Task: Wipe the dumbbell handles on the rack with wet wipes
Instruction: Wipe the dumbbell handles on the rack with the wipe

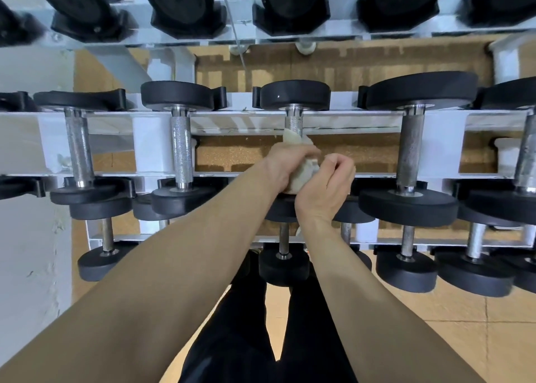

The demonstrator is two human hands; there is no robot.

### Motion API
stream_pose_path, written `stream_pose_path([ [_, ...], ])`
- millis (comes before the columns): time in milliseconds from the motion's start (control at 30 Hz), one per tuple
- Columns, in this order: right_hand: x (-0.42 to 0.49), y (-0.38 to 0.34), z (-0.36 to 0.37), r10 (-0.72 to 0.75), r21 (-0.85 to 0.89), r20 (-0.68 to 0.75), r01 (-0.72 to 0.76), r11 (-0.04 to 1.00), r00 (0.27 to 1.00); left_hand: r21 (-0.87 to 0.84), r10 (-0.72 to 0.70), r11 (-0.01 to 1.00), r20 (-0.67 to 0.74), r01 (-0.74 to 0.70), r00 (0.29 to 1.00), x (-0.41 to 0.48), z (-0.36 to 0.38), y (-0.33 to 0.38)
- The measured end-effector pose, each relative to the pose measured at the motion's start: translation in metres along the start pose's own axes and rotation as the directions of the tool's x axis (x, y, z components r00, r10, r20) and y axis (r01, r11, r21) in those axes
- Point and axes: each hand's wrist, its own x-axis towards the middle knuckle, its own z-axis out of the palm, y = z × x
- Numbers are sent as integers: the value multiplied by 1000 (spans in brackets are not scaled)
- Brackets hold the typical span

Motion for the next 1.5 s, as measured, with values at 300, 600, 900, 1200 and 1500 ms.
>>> stream_pose_path([
  [300, -1, 0, 2, -40, -32, 13, 40, 999, 999, -159, 60, 987, 163, -33, 985, 7, -9, 28],
  [600, 0, -3, 0, -22, -26, 29, 23, 999, 999, 308, 306, 920, -184, -241, 934, -5, 14, -10],
  [900, 0, -1, 1, -50, -19, 29, 50, 999, 998, 72, 42, 996, 137, -53, 990, 11, -14, -6],
  [1200, -1, -1, 1, -48, -32, 64, 50, 998, 997, -102, 38, 994, 49, -33, 998, 6, -1, 37],
  [1500, 0, -3, 0, -51, -53, 71, 55, 997, 996, 263, 205, 943, 14, -201, 979, -15, 1, -14],
])
